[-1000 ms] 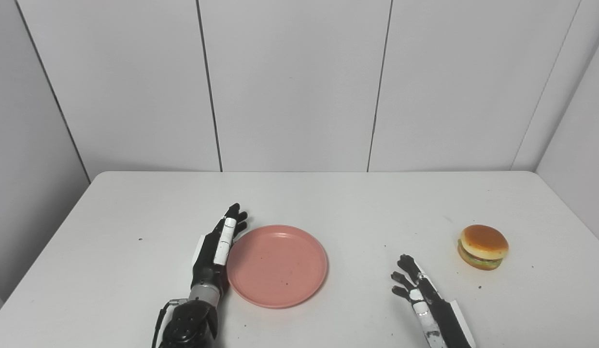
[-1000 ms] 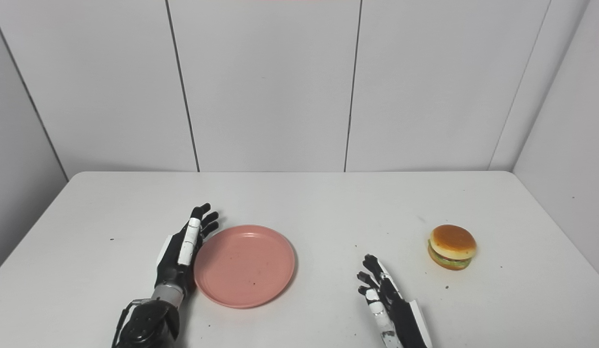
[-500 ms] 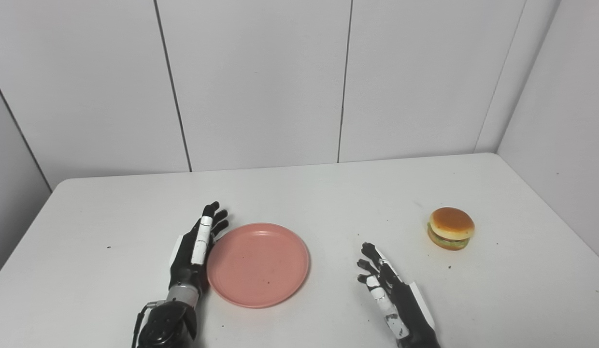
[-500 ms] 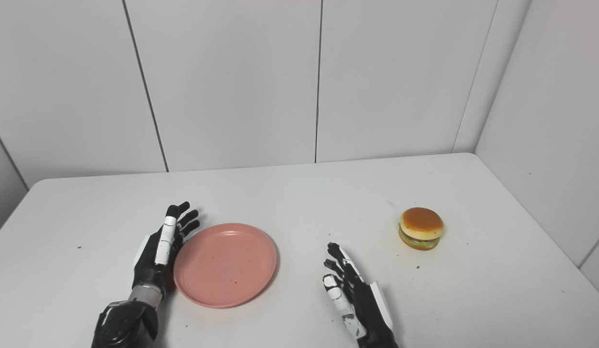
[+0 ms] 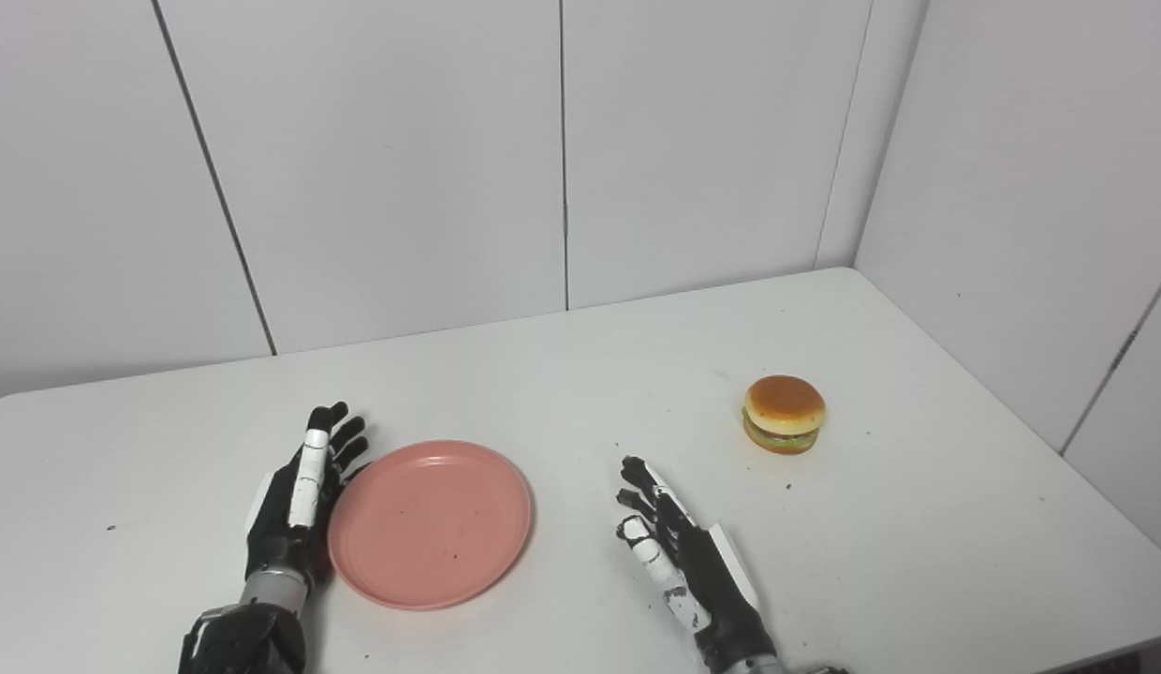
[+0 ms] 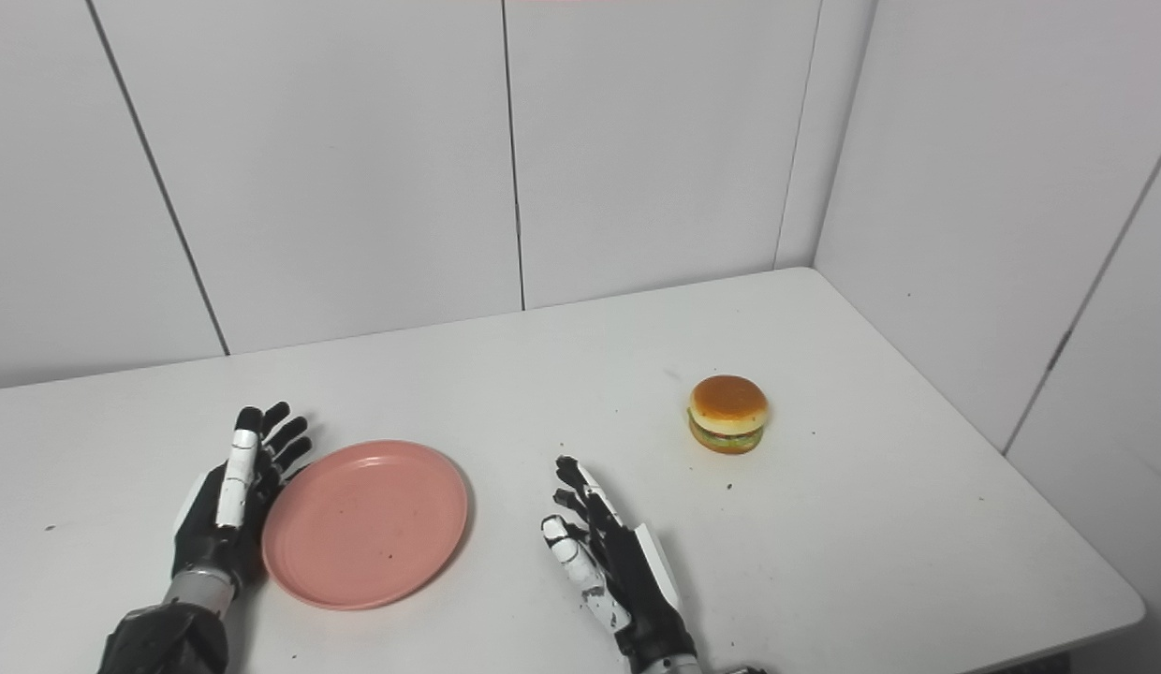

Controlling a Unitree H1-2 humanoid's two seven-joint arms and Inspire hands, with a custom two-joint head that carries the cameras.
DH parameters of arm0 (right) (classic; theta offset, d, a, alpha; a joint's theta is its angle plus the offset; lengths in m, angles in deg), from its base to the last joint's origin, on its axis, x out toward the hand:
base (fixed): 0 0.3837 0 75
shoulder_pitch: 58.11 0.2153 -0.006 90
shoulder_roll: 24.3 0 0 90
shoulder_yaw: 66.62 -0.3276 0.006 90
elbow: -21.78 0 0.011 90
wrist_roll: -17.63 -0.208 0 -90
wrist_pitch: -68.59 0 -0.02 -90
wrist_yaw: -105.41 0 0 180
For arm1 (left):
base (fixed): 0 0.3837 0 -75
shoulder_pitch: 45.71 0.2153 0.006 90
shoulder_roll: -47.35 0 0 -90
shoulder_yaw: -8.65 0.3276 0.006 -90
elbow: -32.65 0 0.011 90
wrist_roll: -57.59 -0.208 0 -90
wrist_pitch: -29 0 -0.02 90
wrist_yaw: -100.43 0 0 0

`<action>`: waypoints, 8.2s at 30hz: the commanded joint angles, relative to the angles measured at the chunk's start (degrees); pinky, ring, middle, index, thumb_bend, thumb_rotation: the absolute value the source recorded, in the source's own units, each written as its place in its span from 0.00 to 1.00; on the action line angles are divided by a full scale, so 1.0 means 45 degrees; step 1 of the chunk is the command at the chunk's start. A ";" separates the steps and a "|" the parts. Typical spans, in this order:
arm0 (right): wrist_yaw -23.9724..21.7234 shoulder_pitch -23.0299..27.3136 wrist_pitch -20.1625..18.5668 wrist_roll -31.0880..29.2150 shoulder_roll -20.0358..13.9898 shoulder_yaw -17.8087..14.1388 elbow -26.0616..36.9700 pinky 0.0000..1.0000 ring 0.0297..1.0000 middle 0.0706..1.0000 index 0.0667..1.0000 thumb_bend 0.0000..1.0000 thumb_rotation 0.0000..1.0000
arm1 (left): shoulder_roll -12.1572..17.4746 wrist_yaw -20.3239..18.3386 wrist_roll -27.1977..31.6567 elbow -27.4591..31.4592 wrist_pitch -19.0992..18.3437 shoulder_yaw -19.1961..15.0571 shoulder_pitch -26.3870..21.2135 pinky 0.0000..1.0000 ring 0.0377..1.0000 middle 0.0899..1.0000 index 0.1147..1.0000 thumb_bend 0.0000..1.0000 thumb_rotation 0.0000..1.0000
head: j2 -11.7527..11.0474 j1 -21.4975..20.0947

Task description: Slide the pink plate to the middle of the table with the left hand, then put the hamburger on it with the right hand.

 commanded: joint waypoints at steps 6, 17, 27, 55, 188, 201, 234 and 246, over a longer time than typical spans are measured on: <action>0.0844 0.0074 0.1199 0.0925 0.0596 0.0254 -0.0735 0.74 0.83 0.90 0.87 0.66 0.87 | 0.0074 -0.0163 0.0060 -0.0276 0.0272 -0.0006 -0.0520 0.84 0.91 0.89 0.87 0.88 0.86 | -0.0229 -0.0125; 0.2127 0.0105 0.0369 0.5531 -0.0036 0.0029 0.1955 0.78 0.84 0.87 0.85 0.73 0.96 | 0.0140 -0.0269 0.0082 -0.0570 0.0587 -0.0007 -0.0307 0.83 0.91 0.89 0.88 0.88 0.86 | -0.0483 -0.0055; 0.1051 0.1609 -0.1094 0.8195 -0.0982 -0.0065 0.3238 0.70 0.78 0.80 0.77 0.80 0.92 | 0.0244 -0.0463 0.0108 -0.0939 0.0969 0.0047 -0.0322 0.83 0.90 0.88 0.87 0.85 0.86 | -0.0708 -0.0209; -0.0141 0.5266 -0.2190 1.1298 -0.4607 -0.1103 0.0841 0.74 0.75 0.73 0.70 0.87 0.84 | -0.0051 -0.0352 -0.0193 -0.0765 0.1015 0.0255 -0.0290 0.83 0.91 0.88 0.88 0.86 0.88 | -0.1068 0.0223; 0.1380 0.5611 -0.2176 0.7766 -0.4926 0.0984 0.0643 0.35 0.49 0.56 0.46 0.47 0.00 | -0.0911 0.0464 -0.0891 0.0489 0.0059 0.1047 0.0107 0.80 0.88 0.85 0.87 0.84 0.89 | -0.1000 0.3360; 0.1039 0.5462 -0.1726 0.8154 -0.4060 0.1683 0.0810 0.34 0.49 0.56 0.46 0.47 0.00 | -0.1224 0.0607 -0.1093 0.0062 0.0747 0.1294 0.0247 0.76 0.86 0.86 0.89 0.80 0.91 | -0.1486 0.4458; -0.0032 0.7216 0.0325 0.8599 -0.3343 0.3208 -0.1632 0.35 0.48 0.55 0.45 0.48 0.00 | -0.1618 0.0879 -0.1215 -0.0583 0.1373 0.1213 0.0220 0.78 0.85 0.82 0.86 0.83 0.89 | -0.1495 0.5462; -0.0570 0.7722 0.0352 0.9731 -0.3354 0.4318 -0.2428 0.36 0.48 0.56 0.46 0.48 0.00 | -0.1472 0.0900 -0.1312 -0.0241 0.0927 0.1225 0.0194 0.82 0.86 0.83 0.87 0.83 0.91 | -0.1169 0.5552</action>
